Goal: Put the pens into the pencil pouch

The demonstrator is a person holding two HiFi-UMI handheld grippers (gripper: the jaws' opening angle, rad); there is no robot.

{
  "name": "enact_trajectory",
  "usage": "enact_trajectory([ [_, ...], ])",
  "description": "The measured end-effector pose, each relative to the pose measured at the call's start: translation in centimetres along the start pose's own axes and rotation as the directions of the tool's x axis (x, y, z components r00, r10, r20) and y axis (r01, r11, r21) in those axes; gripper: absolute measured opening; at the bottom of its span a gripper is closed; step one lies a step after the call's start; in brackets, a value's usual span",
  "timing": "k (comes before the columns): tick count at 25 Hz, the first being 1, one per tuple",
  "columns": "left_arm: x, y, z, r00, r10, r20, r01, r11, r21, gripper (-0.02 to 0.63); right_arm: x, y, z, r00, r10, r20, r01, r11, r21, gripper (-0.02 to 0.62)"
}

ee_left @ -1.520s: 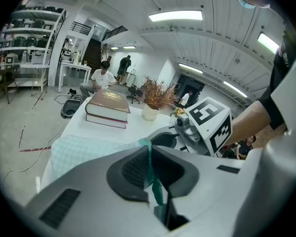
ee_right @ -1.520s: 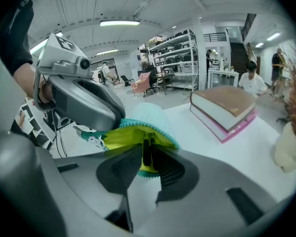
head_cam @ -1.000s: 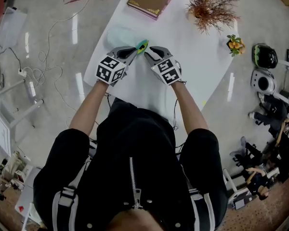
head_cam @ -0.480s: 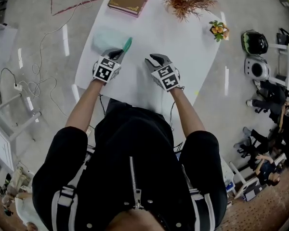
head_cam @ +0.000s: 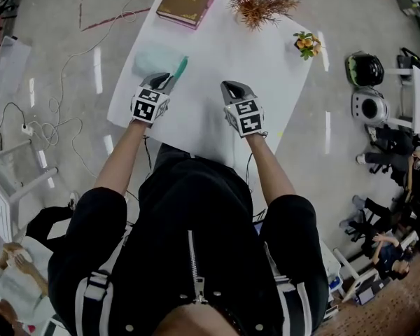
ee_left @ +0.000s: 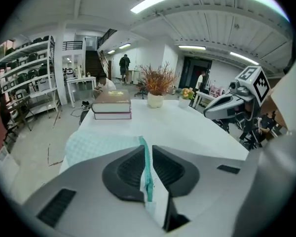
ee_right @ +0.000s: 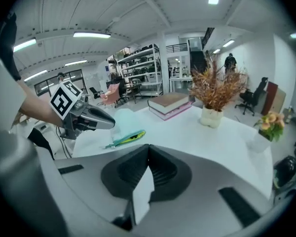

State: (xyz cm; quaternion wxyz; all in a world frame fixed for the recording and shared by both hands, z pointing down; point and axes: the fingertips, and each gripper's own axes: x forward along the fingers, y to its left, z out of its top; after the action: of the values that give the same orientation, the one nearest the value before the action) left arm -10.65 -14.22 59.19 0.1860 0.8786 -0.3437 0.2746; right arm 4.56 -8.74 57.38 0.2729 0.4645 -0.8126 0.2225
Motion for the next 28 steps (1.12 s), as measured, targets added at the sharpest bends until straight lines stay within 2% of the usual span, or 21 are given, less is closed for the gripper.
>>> enact_trajectory([
  [8,-5.2,-1.8,6.0,0.980,0.069,0.185,-0.067,0.998,-0.017,0.038,-4.9,-1.8,4.4,0.980,-0.059,0.191,0.056,0.998,0.022,0.009],
  [18,-11.6,-5.7,13.2,0.921,0.095,0.378,-0.114,0.993,0.028,0.038,-12.2,-1.6,10.6,0.916,-0.082,0.393,0.099,0.995,-0.023,0.009],
  [23,-12.8,-6.9,14.0,0.904,0.099,0.415,-0.119,0.993,0.020,0.038,-14.3,-0.2,11.4,0.893,-0.064,0.445,0.110,0.991,-0.080,0.008],
  [28,-12.6,-7.3,13.5,0.904,0.103,0.414,-0.120,0.993,0.015,0.038,-14.3,0.1,10.5,0.897,-0.046,0.439,0.092,0.992,-0.084,0.009],
])
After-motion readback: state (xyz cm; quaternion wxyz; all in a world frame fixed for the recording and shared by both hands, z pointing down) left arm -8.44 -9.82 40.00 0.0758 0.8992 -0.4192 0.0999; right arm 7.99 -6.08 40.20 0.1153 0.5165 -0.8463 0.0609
